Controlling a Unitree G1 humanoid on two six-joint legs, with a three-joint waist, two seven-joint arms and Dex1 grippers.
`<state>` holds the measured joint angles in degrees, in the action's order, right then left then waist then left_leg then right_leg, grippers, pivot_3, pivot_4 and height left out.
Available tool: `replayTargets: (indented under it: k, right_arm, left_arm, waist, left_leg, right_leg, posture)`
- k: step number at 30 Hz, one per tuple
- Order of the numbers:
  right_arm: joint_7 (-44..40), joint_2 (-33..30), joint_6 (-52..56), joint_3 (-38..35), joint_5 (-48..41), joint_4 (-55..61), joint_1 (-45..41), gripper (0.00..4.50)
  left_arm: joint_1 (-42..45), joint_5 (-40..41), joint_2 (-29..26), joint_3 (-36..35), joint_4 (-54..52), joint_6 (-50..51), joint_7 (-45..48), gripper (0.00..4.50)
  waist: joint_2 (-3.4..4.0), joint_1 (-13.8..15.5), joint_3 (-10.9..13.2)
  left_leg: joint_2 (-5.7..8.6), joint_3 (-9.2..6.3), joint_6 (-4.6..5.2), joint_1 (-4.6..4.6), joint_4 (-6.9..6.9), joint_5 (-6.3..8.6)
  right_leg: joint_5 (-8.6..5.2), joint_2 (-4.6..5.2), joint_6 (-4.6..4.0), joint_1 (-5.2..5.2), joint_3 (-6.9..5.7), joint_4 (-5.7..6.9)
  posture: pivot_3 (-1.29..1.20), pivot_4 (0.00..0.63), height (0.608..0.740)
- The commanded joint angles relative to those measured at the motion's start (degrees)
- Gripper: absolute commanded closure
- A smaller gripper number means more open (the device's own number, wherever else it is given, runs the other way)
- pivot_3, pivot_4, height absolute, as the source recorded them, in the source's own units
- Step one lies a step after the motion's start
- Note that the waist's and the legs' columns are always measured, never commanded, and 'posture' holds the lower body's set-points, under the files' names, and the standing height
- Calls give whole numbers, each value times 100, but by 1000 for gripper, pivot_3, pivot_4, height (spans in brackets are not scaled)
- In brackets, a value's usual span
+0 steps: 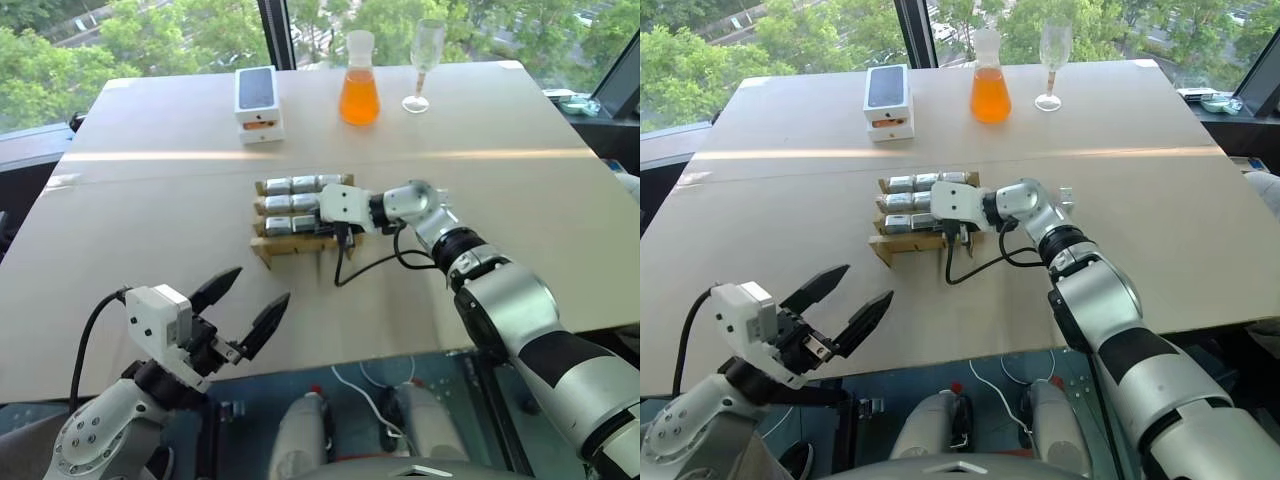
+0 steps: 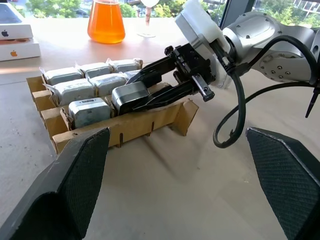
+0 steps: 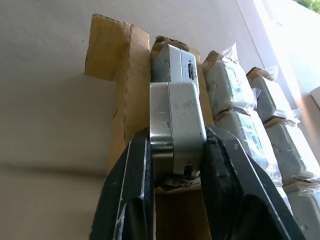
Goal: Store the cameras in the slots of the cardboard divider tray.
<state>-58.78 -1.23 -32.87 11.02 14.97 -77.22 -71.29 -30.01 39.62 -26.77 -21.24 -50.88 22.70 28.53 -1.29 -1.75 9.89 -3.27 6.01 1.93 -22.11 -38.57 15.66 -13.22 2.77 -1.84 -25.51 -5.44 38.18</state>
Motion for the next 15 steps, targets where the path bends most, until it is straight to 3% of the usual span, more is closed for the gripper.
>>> replayTargets:
  k: [1, 4, 6, 7, 10, 15]
  right_arm:
    - [-443, 14, 186, -121, -148, 31, -72, 3746]
    - [-595, 29, 375, -144, -167, 31, -62, 3746]
    - [-630, 70, 593, -232, -270, 36, -95, 2712]
    - [-600, 87, 602, -279, -315, 47, -108, 2600]
    - [-673, 97, 619, -452, -475, 90, -143, 1149]
    - [-1477, -27, 816, -1040, -1193, 290, -319, 1149]
  left_arm:
    - [2, 44, -43, -83, -29, -109, 31, 0]
    - [9, 39, -65, -88, -16, -106, 40, 0]
    - [9, 37, -74, -90, -9, -112, 49, 0]
    - [15, 49, -77, -92, -5, -112, 52, 0]
    - [19, 53, -71, -84, -1, -118, 55, 0]
    - [79, 44, -81, -53, 27, -108, 66, 0]
  waist:
    - [0, -1, 0]
    - [0, -3, 0]
    - [0, -4, 0]
    - [0, -9, 0]
    - [0, -27, 0]
    - [1, -32, 1]
  left_leg:
    - [0, 0, 0, -1, 2, 0]
    - [0, 0, 0, -2, 8, 0]
    - [0, 0, -1, -1, 12, 0]
    - [0, 0, -1, -1, 13, -1]
    - [0, 1, -1, -1, 14, -1]
    - [0, 0, 0, 0, 14, 0]
  right_leg:
    - [0, 0, 0, 1, 0, -4]
    - [1, 0, 1, 2, -1, -15]
    - [1, 0, 1, 2, -1, -18]
    - [1, 0, 1, 2, -1, -19]
    - [1, 0, 0, 2, -1, -18]
    - [1, 0, 1, 2, -2, -17]
  posture:
    - [0, 150, 740]
    - [0, 150, 740]
    - [0, 150, 740]
    - [0, 150, 740]
    - [0, 150, 740]
    - [0, 150, 740]
